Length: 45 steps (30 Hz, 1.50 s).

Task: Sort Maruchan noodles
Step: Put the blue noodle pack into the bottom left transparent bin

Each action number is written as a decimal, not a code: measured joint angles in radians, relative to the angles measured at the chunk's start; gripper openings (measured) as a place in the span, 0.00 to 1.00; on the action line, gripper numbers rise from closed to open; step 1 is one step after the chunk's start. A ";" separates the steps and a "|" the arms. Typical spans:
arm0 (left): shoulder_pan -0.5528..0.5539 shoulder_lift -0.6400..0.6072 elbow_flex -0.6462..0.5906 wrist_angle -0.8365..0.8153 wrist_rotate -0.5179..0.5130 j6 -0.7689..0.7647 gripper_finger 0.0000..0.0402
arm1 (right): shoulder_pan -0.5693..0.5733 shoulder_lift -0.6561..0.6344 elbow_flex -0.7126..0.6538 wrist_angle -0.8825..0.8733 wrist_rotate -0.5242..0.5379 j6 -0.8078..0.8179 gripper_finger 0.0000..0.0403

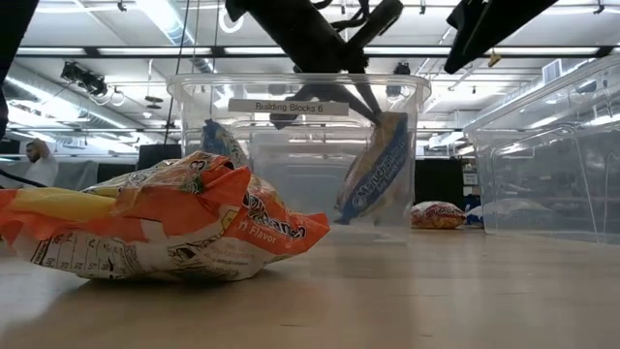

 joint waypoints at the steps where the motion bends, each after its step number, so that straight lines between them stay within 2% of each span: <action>1: -0.001 0.001 -0.001 -0.015 0.003 0.008 0.00 | -0.001 0.000 0.000 0.000 0.000 0.001 0.54; 4: -0.001 0.002 -0.002 -0.022 0.034 0.023 0.01 | -0.005 0.000 0.000 0.001 -0.002 0.002 0.54; 14: 0.002 0.002 0.001 -0.090 0.041 0.054 0.19 | -0.011 0.000 0.000 0.016 -0.001 -0.001 0.54; 20: 0.014 -0.029 0.066 -0.138 0.058 0.114 0.25 | -0.020 0.000 0.000 0.016 -0.001 0.004 0.54; 26: -0.011 -0.130 0.146 -0.321 0.110 0.150 0.25 | -0.022 0.000 0.000 0.001 -0.001 0.005 0.54; 30: -0.121 -0.204 0.156 -0.499 0.118 0.154 0.24 | -0.017 -0.017 0.000 -0.026 -0.001 0.007 0.54; 36: -0.373 -0.266 0.157 -0.784 0.115 0.040 0.25 | 0.016 -0.086 0.000 -0.075 0.002 0.019 0.54; 38: -0.473 -0.266 0.153 -0.850 0.107 0.063 0.26 | 0.037 -0.121 0.000 -0.074 0.012 0.021 0.54; 42: -0.625 -0.251 0.127 -0.877 0.135 0.138 0.29 | 0.093 -0.195 0.000 -0.053 0.029 -0.016 0.54; 45: -0.655 -0.254 0.104 -0.870 0.191 0.174 0.33 | 0.131 -0.245 0.000 -0.009 0.030 -0.026 0.54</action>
